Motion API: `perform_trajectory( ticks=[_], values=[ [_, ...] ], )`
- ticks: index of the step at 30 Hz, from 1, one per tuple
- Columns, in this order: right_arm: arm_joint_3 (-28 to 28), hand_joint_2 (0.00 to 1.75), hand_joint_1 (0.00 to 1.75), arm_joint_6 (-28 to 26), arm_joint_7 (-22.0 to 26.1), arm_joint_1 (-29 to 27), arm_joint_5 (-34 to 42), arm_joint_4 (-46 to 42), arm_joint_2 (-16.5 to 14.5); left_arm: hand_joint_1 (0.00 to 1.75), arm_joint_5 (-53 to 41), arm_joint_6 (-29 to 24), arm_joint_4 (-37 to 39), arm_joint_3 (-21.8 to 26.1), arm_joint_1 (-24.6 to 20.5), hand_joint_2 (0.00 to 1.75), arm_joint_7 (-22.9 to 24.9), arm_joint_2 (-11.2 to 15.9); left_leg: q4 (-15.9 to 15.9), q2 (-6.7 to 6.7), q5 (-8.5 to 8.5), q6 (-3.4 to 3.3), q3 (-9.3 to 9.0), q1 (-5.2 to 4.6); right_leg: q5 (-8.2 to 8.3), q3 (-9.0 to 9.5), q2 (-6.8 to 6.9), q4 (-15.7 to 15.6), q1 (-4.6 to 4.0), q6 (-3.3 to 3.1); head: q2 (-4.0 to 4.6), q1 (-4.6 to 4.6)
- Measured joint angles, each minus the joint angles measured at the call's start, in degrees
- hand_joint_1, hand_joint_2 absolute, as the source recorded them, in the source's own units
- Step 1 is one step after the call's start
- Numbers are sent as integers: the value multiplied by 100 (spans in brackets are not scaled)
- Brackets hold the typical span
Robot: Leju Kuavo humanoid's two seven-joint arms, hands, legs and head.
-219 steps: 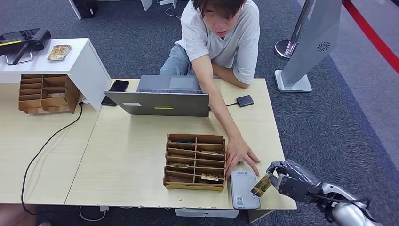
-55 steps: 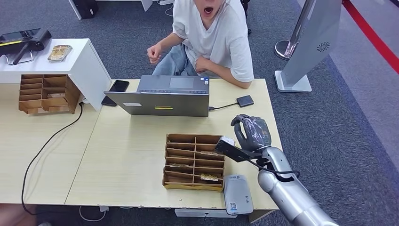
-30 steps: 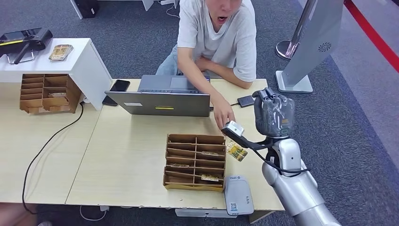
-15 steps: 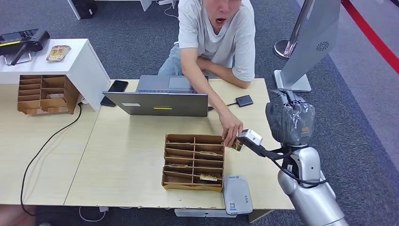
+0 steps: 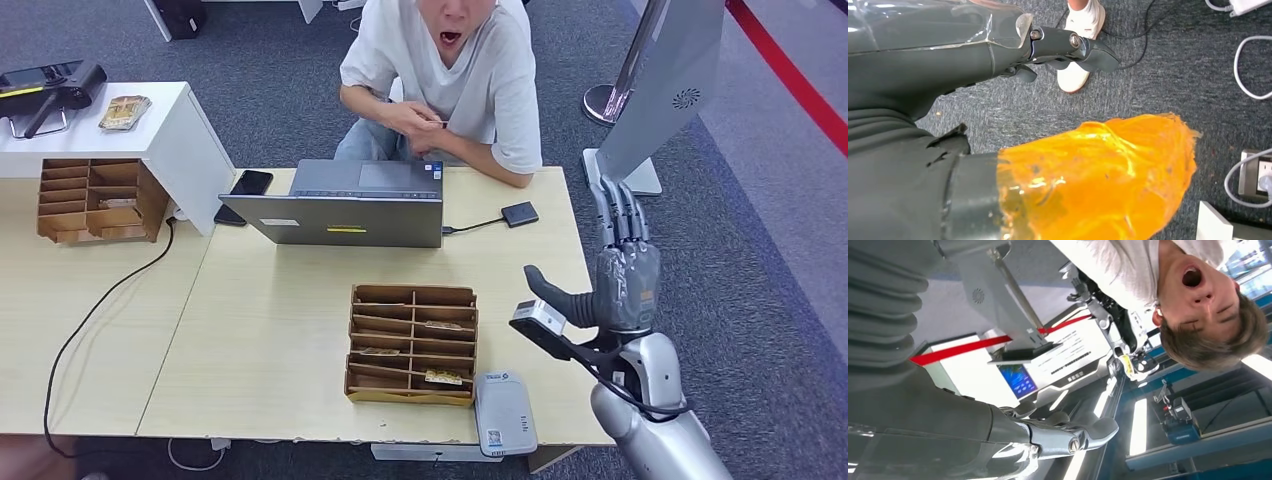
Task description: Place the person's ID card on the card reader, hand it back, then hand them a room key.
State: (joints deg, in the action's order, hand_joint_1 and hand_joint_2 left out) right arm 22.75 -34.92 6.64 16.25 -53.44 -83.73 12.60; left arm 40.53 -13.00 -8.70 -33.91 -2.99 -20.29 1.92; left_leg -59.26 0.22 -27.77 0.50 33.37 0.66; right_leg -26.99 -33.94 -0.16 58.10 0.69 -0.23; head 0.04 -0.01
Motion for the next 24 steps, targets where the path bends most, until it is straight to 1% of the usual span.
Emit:
perform_trajectory(
  ticks=[7, 12, 14, 18, 20, 21, 23, 24],
  values=[
    [92, 0, 0, -18, 356, -340, 529, -419, 41, 0, 102, -39, 0, 33, 7, 0, -30, -2, 0, 0, 0, 0, 0, 0, 0, 0, 0, 0, 0, 0, 0, -1],
    [102, 0, 0, -19, 385, -367, 574, -451, 43, 0, 112, -43, 0, 36, 8, 0, -33, -2, 0, 0, 0, 0, 0, 0, 0, 0, 0, 0, 0, 0, 0, -2],
    [128, 0, 0, -22, 467, -465, 704, -551, 48, 0, 137, -56, 0, 46, 9, 0, -55, -3, 0, 0, 0, 0, 0, 0, 0, 0, 0, 0, 0, 0, 0, -1],
    [318, 0, 0, 105, 1111, -1039, 1793, -1092, 69, 0, 291, -130, 1, 114, 20, 0, -133, -34, 1, 1, -2, 0, 2, 0, -2, 0, 1, 0, 0, 1, 0, 0],
    [390, 0, 0, 199, 1287, -1201, 2099, -1229, 75, 0, 338, -209, 1, 133, 23, 0, -145, -43, 1, 1, -2, 0, 2, 0, -2, 0, 2, 0, 0, 1, 0, -1],
    [419, 0, 0, 238, 1359, -1276, 2230, -1292, 82, 0, 366, -345, 0, 142, 21, 0, -145, -72, 1, 1, -2, 0, 2, 0, -2, -1, 2, -1, 0, 1, 0, -1],
    [458, 0, 0, 309, 1494, -1438, 2478, -1426, 110, 0, 418, -793, 1, 166, 17, 0, -141, -182, 1, 1, -4, -2, 2, -2, -3, -1, 4, -1, 1, 2, 0, -1],
    [470, 44, 0, 339, 1559, -1518, 2578, -1490, 133, 0, 435, -1024, 1, 177, 17, 0, -140, -265, 1, 1, -4, -3, 2, -2, -4, -1, 5, -1, 1, 3, 0, -2]
  ],
)
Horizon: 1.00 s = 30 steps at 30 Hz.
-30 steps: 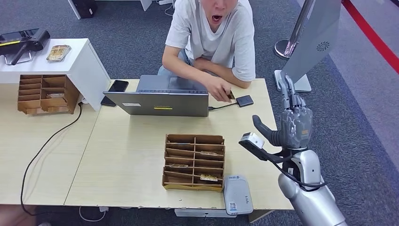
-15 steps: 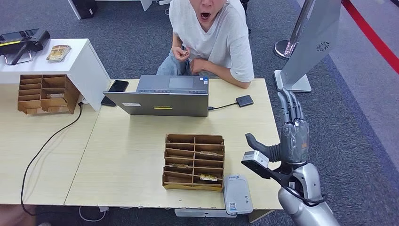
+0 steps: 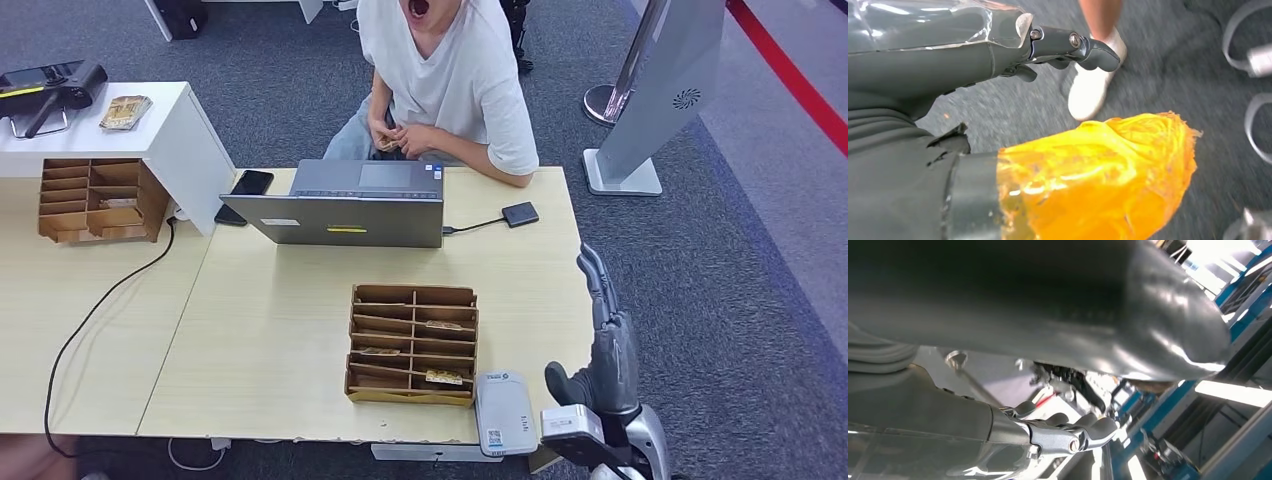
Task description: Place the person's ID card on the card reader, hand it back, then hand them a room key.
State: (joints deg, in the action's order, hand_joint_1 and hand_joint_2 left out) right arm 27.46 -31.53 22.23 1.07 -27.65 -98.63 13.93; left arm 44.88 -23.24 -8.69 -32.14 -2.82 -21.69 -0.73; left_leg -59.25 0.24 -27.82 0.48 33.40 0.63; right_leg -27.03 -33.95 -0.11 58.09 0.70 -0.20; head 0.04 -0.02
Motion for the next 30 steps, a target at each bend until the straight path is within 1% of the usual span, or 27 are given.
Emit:
perform_trajectory(
  ticks=[1, 3, 6, 9, 24, 30],
  values=[
    [11, 87, 0, 24, 65, -77, 71, -56, 24, 0, 10, -162, 0, 10, 2, 0, 1, -74, 0, 0, -1, -1, 1, -1, -1, 0, 1, 0, 0, 1, 0, 1],
    [33, 175, 0, 64, 178, -217, 149, -147, 62, 0, 22, -304, -1, 24, 4, 0, 3, -217, 0, 0, -1, -2, 3, -1, -1, 0, 1, -1, 0, 3, 0, 2],
    [79, 175, 0, 104, 267, -365, 185, -234, 78, 0, 36, -319, -1, 31, -1, 0, 11, -345, -1, -2, -6, -8, 3, -1, -1, 1, 0, -3, 0, 3, 0, 2],
    [130, 175, 0, 128, 314, -462, 184, -276, 78, 0, 45, -317, -1, 35, -6, 0, 12, -390, -1, -1, -7, -10, 0, 0, -1, 0, 0, -3, 0, 2, 0, 1],
    [386, 175, 0, 226, 460, -668, 238, -287, 78, 0, 92, -315, -1, 84, -1, 0, -28, -445, 0, -1, -7, -10, 0, 1, -4, 1, 0, -1, -1, -1, 0, 2],
    [460, 175, 0, 256, 453, -676, -40, -277, 78, 0, 106, -300, -1, 86, -1, 0, -59, -447, 0, -1, -7, -9, 0, 1, -4, 1, 0, -1, -1, -1, 0, 2]
  ],
)
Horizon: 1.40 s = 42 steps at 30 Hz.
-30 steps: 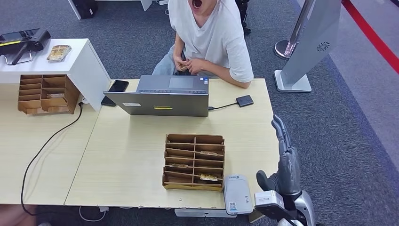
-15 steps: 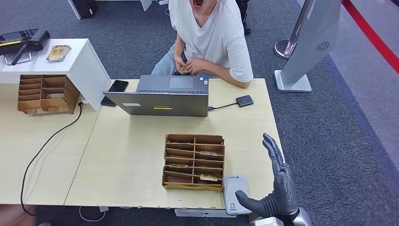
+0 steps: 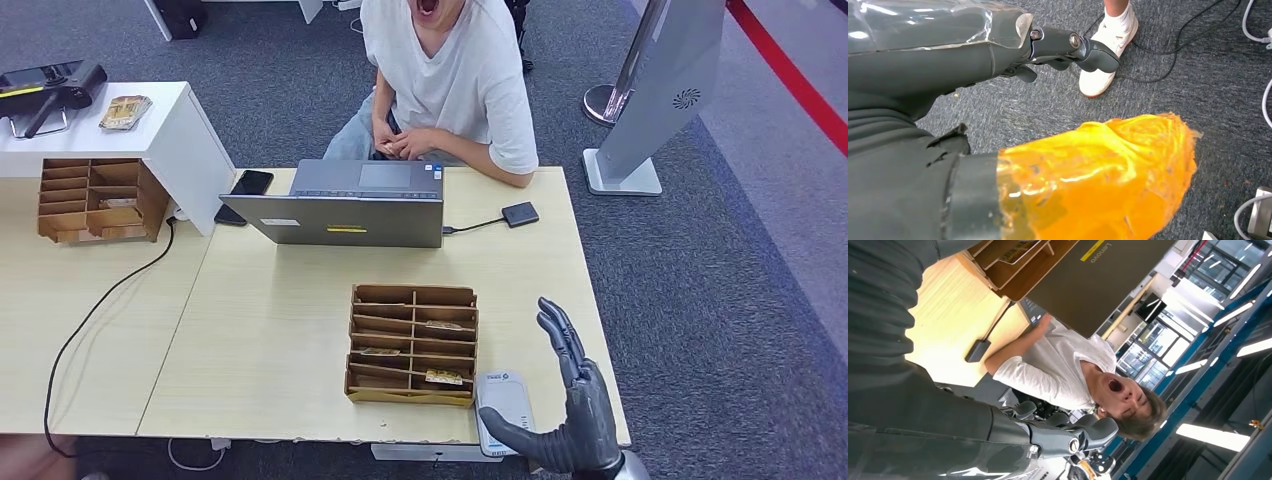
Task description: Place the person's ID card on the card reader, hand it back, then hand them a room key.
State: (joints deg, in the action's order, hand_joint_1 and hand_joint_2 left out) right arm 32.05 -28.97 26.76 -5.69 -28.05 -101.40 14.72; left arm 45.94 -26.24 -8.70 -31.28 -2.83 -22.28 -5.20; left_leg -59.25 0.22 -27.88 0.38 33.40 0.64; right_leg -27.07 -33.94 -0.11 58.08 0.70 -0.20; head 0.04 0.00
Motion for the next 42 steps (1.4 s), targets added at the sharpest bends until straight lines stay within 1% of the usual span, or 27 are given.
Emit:
perform_trajectory(
  ticks=[5, 9, 14, 25, 33, 37, 42],
  values=[
    [52, 175, 0, -94, -56, 1, -339, 45, -1, 0, 8, 26, 0, 0, 0, 0, -18, 0, 0, 0, 0, 0, 0, 0, 0, 0, 0, 0, 0, 0, 0, -1],
    [88, 175, 0, -213, -161, 2, -751, 94, 1, 0, 15, 37, 0, 0, 0, 0, -53, 0, 0, 0, 0, 0, 0, 0, 0, 0, 0, 0, 0, 0, 0, -1],
    [197, 175, 0, -292, -330, 4, -1233, 187, 36, 0, 16, 51, 0, 0, 0, 0, -79, 0, 0, 0, 0, 0, 0, 0, 0, 0, 0, 0, 0, 0, 0, 0],
    [497, 175, 0, -386, -720, 75, -2015, 486, 135, 0, 14, 98, 0, 0, 0, 0, -117, 0, 0, 0, 0, 0, 0, 0, 0, 0, 0, 0, 0, 0, 0, -1],
    [674, 175, 0, -486, -1251, 280, -2868, 870, 137, 0, -19, 125, 0, 0, -2, 0, -119, 1, 0, 0, 0, 0, 0, 0, 0, 1, 0, 0, 0, 0, 0, -1],
    [761, 175, 0, -531, -1594, 467, -3301, 1146, 130, 0, -64, 158, 0, 0, -7, 0, -125, 2, 0, 0, 1, 0, -1, 0, 0, 2, 0, 0, 0, 0, 0, -1],
    [817, 175, 0, -540, -1699, 623, -3449, 1412, 102, 0, -72, 170, 0, -1, -8, 0, -126, 2, 0, 0, 1, 0, -1, 0, 0, 2, 0, 0, 0, 0, 0, -1]
  ],
)
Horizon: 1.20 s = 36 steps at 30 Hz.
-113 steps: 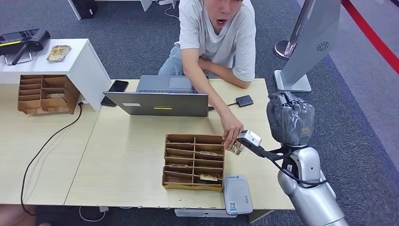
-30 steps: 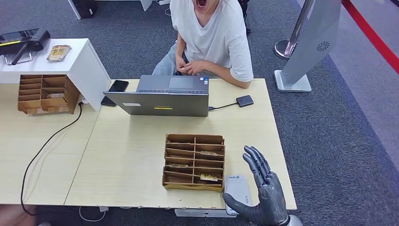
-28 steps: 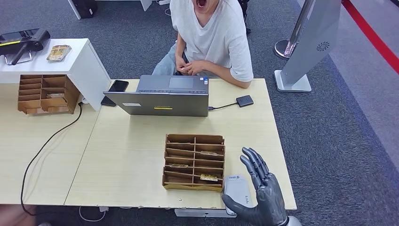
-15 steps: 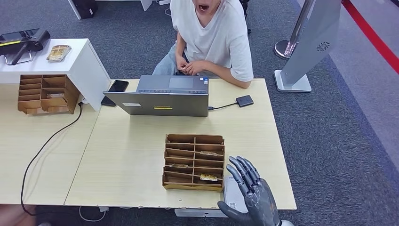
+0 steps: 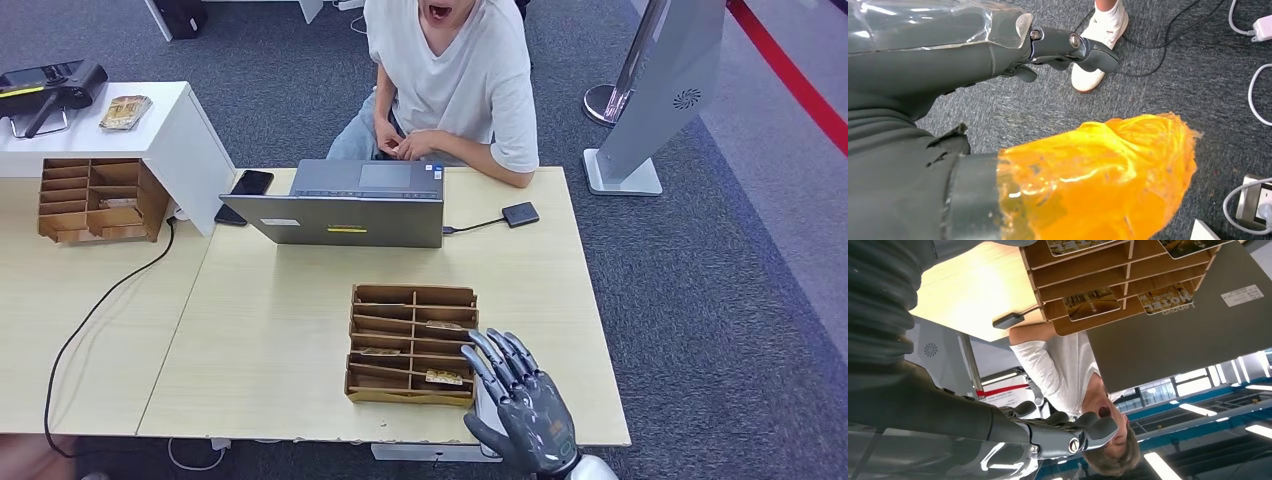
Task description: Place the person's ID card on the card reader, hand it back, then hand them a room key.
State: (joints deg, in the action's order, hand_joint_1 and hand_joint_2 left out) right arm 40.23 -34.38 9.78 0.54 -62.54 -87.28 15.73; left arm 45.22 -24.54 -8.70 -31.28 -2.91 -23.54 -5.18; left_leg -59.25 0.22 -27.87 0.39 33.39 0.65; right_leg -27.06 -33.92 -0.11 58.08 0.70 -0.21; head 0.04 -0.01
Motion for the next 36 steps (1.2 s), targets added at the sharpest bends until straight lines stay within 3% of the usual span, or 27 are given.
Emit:
perform_trajectory(
  ticks=[11, 19, 23, 27, 31, 36],
  values=[
    [106, 175, 0, 5, -295, 170, -237, 330, -17, 0, -7, 52, 0, -7, -1, 0, -33, 1, 0, 0, 0, 0, 1, 0, 0, 0, 0, 0, 0, 0, 0, 1],
    [173, 175, 10, 16, -341, 218, -281, 515, -25, 0, 1, 58, 0, -8, -1, 0, -73, 2, 0, 0, 0, 0, 1, 0, 0, 0, 0, 0, 0, 0, 0, 1],
    [224, 175, 31, 44, -369, 229, -268, 577, -34, 0, 2, 72, 0, -8, -1, 0, -97, 2, 0, 0, 0, 0, 1, 0, 0, -1, 0, 0, 0, 0, 0, 1],
    [258, 175, 36, 71, -376, 236, -243, 659, -49, 0, 4, 80, 0, -8, -1, 0, -103, 2, 0, 0, 0, 0, 1, 0, 0, -1, 0, 0, 0, 0, 0, 1],
    [283, 175, 62, 74, -376, 239, -234, 725, -62, 0, 4, 83, 0, -8, -1, 0, -105, 2, 0, 0, 0, 0, 1, 0, 0, 0, 1, 0, 0, 0, 0, 1],
    [307, 175, 64, 81, -379, 246, -226, 783, -84, 0, 4, 96, 0, -8, -1, 0, -116, 2, 0, 0, 0, 0, 1, 0, 0, 0, 0, 0, 0, 0, 0, 1]
  ],
)
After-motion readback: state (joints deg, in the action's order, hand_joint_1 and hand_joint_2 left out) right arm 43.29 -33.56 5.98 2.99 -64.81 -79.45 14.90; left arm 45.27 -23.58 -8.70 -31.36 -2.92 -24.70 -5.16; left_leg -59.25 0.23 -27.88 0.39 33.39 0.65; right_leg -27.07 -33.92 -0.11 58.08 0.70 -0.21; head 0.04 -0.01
